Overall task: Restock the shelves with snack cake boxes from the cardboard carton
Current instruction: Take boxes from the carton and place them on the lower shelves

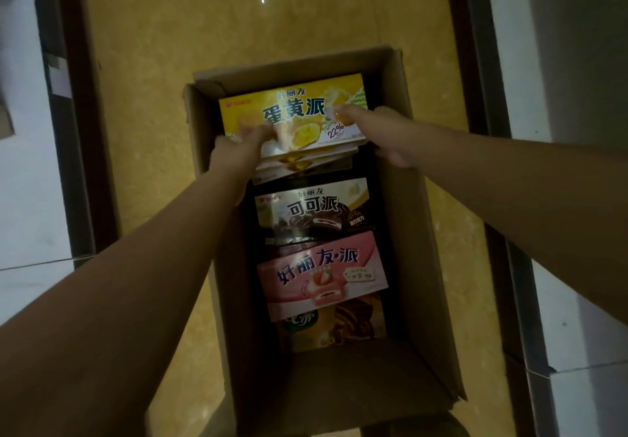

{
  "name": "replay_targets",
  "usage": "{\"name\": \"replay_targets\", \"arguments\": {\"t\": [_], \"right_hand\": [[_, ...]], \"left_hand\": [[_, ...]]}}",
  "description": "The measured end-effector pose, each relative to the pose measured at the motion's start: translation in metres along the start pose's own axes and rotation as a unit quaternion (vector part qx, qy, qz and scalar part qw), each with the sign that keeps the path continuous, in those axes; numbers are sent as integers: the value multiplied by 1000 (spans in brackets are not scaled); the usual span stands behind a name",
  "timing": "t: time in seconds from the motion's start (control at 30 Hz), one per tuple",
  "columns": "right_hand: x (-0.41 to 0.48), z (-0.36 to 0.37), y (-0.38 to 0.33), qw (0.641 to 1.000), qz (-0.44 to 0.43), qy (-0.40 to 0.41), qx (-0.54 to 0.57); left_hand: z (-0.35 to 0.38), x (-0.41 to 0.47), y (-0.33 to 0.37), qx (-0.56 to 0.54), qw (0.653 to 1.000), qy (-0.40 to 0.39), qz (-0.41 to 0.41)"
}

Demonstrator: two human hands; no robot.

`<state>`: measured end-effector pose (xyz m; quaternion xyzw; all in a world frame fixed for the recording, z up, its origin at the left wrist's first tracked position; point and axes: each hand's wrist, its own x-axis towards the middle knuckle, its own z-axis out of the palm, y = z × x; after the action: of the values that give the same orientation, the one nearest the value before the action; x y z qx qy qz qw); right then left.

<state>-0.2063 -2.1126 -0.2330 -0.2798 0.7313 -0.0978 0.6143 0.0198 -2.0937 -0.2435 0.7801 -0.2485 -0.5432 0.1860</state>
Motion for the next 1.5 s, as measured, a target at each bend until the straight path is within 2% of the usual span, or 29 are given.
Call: {"name": "replay_targets", "arguments": {"t": [0.33, 0.5, 0.83, 1.13, 1.5], "right_hand": [[45, 7, 17, 991, 27, -39, 126], [36, 5, 12, 992, 32, -41, 113], [20, 6, 13, 992, 32, -49, 114], [-51, -13, -3, 987, 25, -47, 154], [-177, -60, -74, 981, -34, -35, 188]], "left_hand": [[14, 8, 4, 15, 1000, 19, 6], [19, 6, -4, -15, 999, 31, 14], [7, -15, -1, -42, 999, 0, -4], [-18, -80, 34, -27, 999, -6, 25], [-65, -169, 133, -11, 995, -43, 87]]}}
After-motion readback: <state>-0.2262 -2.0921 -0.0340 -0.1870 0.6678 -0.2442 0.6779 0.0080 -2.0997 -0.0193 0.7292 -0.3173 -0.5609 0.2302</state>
